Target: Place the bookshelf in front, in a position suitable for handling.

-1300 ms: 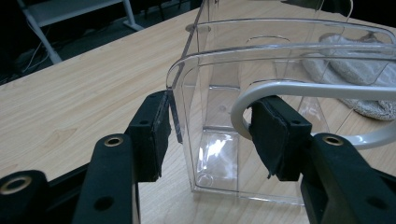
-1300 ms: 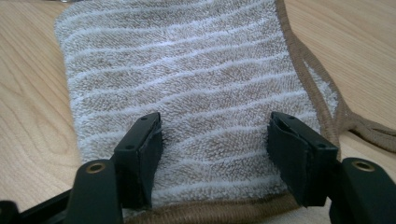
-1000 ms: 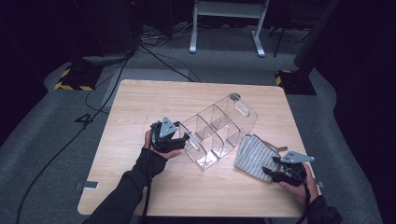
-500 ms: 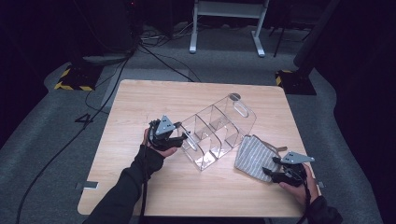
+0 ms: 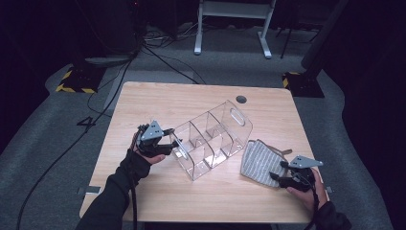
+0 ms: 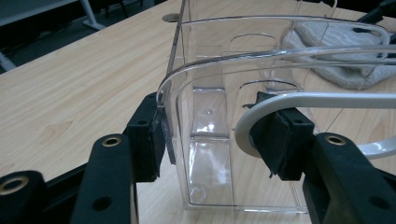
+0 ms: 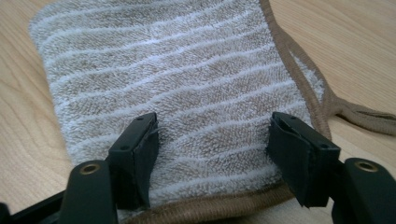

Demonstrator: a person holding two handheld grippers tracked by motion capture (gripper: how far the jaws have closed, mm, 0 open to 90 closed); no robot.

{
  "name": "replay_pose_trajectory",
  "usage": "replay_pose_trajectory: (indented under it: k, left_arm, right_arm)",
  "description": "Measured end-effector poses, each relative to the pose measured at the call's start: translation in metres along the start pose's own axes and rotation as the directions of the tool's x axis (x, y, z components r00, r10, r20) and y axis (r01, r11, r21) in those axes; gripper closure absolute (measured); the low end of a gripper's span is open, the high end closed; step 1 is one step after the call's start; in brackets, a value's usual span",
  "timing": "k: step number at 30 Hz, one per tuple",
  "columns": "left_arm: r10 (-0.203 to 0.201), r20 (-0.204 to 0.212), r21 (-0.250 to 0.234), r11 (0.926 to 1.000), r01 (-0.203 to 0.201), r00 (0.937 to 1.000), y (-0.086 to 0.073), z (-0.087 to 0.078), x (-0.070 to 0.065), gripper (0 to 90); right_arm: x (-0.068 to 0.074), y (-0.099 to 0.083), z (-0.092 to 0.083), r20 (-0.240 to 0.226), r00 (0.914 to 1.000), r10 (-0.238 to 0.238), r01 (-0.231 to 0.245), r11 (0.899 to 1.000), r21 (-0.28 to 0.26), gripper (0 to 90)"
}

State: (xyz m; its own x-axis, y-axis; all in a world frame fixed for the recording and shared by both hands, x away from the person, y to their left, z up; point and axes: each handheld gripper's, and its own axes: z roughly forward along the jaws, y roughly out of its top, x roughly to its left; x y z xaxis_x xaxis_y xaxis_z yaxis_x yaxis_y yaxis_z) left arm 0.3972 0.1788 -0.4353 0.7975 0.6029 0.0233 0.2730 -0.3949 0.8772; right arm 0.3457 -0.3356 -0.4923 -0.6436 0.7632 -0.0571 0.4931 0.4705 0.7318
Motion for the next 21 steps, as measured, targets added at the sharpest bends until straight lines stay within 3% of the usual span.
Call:
replay_pose_trajectory:
  k: [10, 12, 15, 18, 21]
  left_arm:
    - [0.012, 0.043, -0.002, 0.9999, -0.012, 0.999, -0.006, -0.012, 0.0, 46.9]
    - [0.018, 0.05, -0.002, 0.9998, -0.018, 0.9986, -0.006, -0.011, 0.002, 46.9]
    - [0.026, 0.068, -0.004, 0.9996, -0.026, 0.9973, -0.003, -0.006, 0.006, 46.9]
    - [0.039, 0.092, -0.004, 0.9993, -0.038, 0.995, 0.0, 0.001, 0.011, 46.9]
    - [0.039, 0.103, -0.009, 0.9992, -0.038, 0.9939, 0.002, 0.007, 0.016, 46.9]
  right_arm:
    - [-0.008, 0.008, -0.011, 0.059, 0.9979, 0.027, -0.027, 1.0, -0.006, 34.5]
    - [-0.007, 0.017, -0.019, 0.036, 0.999, 0.028, -0.027, 0.999, -0.041, 34.4]
    - [-0.003, 0.029, -0.018, 0.006, 1.0, 0.003, -0.003, 0.999, -0.054, 32.1]
    - [0.0, 0.031, -0.005, -0.029, 0.9996, 0.001, -0.002, 1.0, -0.016, 28.5]
    - [0.001, 0.03, 0.007, -0.022, 0.9997, -0.01, 0.011, 0.999, 0.032, 26.7]
